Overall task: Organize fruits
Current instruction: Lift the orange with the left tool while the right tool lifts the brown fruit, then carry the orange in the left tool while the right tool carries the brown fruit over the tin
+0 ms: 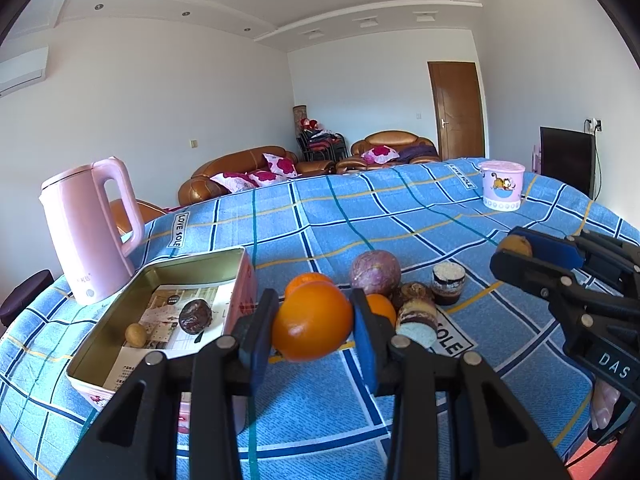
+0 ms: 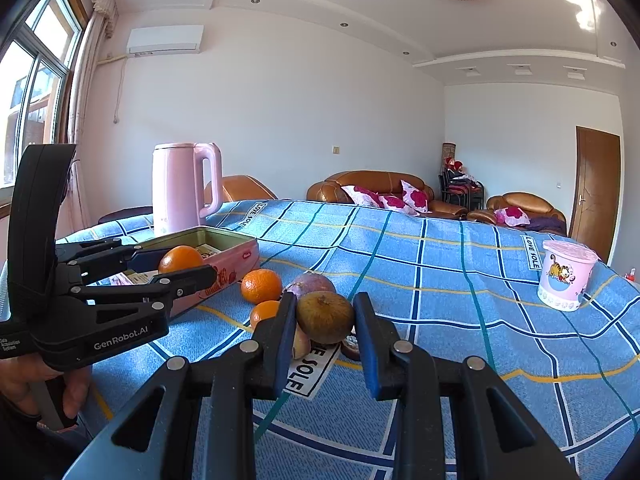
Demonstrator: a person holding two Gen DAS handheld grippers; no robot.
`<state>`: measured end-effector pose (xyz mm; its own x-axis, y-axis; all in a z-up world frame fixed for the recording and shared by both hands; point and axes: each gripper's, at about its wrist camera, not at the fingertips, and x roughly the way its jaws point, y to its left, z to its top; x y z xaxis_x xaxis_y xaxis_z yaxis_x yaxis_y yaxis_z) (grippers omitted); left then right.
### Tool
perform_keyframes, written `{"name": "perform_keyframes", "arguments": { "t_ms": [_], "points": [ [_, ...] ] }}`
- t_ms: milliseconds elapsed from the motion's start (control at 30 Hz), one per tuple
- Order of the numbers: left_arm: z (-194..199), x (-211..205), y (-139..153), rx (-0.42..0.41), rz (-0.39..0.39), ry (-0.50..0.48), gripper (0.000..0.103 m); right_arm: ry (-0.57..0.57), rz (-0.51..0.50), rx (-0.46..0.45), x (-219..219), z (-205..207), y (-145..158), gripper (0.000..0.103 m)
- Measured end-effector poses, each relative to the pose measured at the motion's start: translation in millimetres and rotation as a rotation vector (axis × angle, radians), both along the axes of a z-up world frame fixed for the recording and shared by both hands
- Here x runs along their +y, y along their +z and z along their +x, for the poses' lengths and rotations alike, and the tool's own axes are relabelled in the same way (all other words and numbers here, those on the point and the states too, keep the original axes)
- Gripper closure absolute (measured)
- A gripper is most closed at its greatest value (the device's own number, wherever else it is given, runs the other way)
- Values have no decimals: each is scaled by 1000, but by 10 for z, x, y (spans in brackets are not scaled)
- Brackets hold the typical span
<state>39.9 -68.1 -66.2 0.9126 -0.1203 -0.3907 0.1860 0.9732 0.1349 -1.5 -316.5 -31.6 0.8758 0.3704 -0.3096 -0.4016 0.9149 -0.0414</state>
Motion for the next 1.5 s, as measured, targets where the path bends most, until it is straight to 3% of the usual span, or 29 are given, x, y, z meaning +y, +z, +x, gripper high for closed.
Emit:
{"name": "perform_keyframes", "arguments": {
  "t_ms": [900,1267,1500],
  "points": [
    [-134,46,48,-100,-15,13,65,12,22,-64,-38,-78,5,72],
    [-38,208,66,-18,-76,16,65,19,-11,-41,35,-77,59,72],
    [-33,410,210,-10,-87,71,65,65,-20,-62,183,-83,388,72]
  ]
}}
